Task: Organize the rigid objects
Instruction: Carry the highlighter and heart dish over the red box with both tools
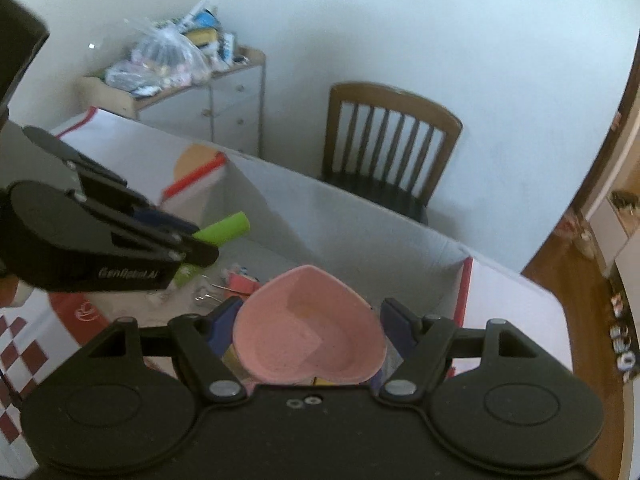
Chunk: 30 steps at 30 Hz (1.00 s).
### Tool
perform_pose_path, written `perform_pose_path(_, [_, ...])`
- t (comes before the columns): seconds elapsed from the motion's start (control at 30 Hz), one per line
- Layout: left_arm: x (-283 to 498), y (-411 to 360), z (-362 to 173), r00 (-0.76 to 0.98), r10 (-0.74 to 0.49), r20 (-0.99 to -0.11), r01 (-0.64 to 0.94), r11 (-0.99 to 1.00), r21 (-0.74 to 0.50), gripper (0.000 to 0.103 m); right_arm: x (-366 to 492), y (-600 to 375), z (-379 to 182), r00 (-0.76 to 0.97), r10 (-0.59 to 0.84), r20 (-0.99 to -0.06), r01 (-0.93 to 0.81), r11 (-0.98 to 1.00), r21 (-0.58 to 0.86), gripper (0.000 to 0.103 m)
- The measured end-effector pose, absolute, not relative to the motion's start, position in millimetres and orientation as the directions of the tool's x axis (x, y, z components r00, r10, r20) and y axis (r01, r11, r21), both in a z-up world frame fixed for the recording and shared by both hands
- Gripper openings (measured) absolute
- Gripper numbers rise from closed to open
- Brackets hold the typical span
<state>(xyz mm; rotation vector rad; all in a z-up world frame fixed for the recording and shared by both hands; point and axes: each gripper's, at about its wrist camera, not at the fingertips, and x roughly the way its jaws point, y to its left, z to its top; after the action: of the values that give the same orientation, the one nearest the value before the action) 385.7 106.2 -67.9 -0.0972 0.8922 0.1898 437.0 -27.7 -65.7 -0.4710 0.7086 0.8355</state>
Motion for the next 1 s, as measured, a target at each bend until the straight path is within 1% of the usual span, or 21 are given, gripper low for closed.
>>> perform_pose_path(0.17, [416.2, 108.7, -88.2, 0.552, 0.148, -0.820, -0.191, 0.980, 0.048, 0.016, 450.1, -20.2, -88.4, 0.458, 0.443, -0.771, -0.775, 0.624, -0.101, 0.074])
perform_pose_path(0.27, [427.2, 111.4, -98.1, 0.514, 0.138, -0.846, -0.191, 0.981, 0.044, 0.016, 454.6, -18.3, -95.6, 0.445, 0.433, -0.784, -0.767, 0.636, -0.084, 0.074])
perform_pose_path(0.47, [440.4, 114.9, -115.7, 0.447, 0.120, -0.887, -0.195, 0.980, 0.034, 0.016, 453.4, -11.7, -97.7, 0.442, 0.419, -0.794, -0.780, 0.616, -0.110, 0.074])
perform_pose_path(0.67, [443.5, 117.0, -119.3, 0.433, 0.110, -0.895, -0.192, 0.981, 0.027, 0.016, 457.8, -7.8, -100.9, 0.441, 0.396, -0.805, -0.773, 0.623, -0.116, 0.075])
perform_pose_path(1.0, [436.5, 119.8, -116.3, 0.438, 0.095, -0.894, -0.219, 0.976, -0.004, 0.017, 456.9, -14.8, -93.8, 0.449, 0.402, -0.798, -0.764, 0.635, -0.110, 0.079])
